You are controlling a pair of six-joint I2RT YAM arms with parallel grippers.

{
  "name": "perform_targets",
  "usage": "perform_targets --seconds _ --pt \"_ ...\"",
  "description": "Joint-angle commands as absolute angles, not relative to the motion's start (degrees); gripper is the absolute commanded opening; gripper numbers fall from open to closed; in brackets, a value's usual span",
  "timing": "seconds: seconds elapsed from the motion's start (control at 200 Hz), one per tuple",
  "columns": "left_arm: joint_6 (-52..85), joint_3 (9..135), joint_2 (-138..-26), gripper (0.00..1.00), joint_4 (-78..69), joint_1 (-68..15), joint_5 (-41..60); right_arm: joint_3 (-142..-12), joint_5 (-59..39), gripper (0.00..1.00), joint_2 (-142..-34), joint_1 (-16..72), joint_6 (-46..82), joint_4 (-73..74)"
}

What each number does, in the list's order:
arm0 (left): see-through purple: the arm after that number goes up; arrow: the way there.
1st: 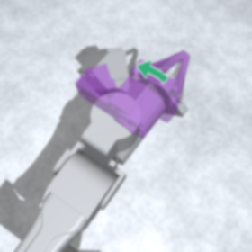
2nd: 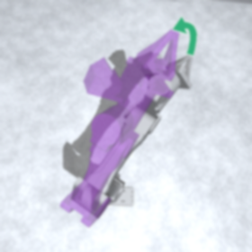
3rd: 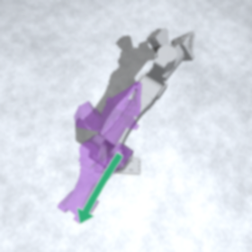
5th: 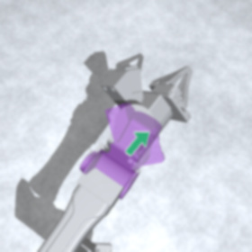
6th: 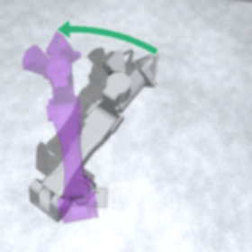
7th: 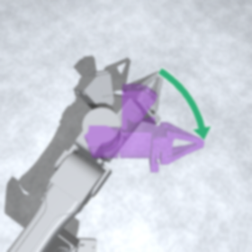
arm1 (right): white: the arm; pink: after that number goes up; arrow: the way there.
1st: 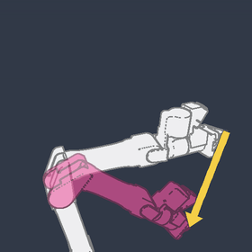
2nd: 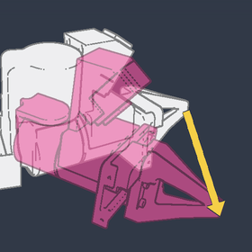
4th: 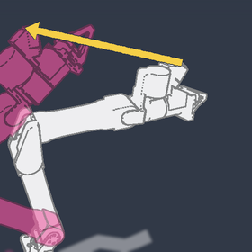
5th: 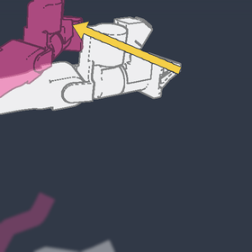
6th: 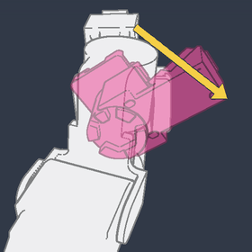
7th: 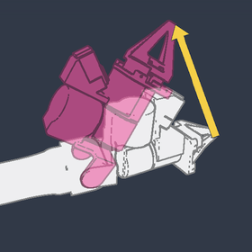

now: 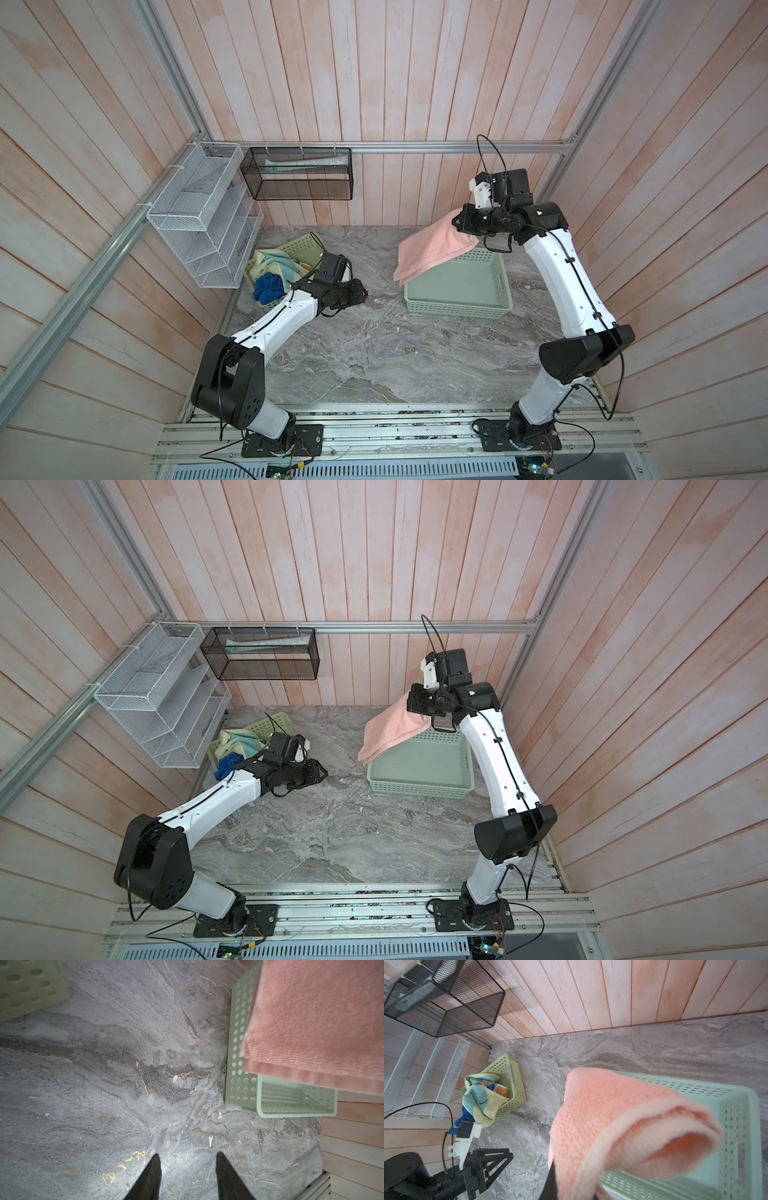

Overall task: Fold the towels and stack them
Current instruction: 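Carry the pink towel over the mint-green basket with the right gripper, then lower the pink towel into the mint-green basket and open the right gripper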

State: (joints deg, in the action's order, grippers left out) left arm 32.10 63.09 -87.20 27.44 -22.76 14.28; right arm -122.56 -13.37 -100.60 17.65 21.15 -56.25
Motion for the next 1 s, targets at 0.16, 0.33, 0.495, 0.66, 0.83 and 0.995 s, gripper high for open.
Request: perform_targets --seconds 0.16,0.33,0.495,0.66,0.83,0.995 --pt "30.93 62.09 -86.44 0.45 26.99 -22.33 14.19 -112.37 -14.57 0.00 -99.70 14.67 18.36 -56.13" --pt "30.94 61.96 -86.92 0.45 26.70 -22.40 14.81 -96.52 -18.08 0.00 -97.77 8.91 18.49 -46.31" --pt "30.85 61.74 -87.37 0.45 26.70 -22.41 14.85 -91.74 -20.31 0.00 -101.90 5.55 14.57 -46.17" --pt "31.03 61.68 -88.61 0.45 25.98 -22.37 15.86 -92.55 -13.00 0.00 -108.08 4.96 11.57 -49.61" --pt "30.94 62.66 -89.93 0.45 26.15 -22.39 16.39 -96.54 -0.92 0.05 -112.09 5.63 11.94 -53.08" --pt "30.68 62.90 -90.80 0.45 26.19 -22.35 16.00 -100.69 12.66 0.44 -110.49 7.39 13.52 -57.67"
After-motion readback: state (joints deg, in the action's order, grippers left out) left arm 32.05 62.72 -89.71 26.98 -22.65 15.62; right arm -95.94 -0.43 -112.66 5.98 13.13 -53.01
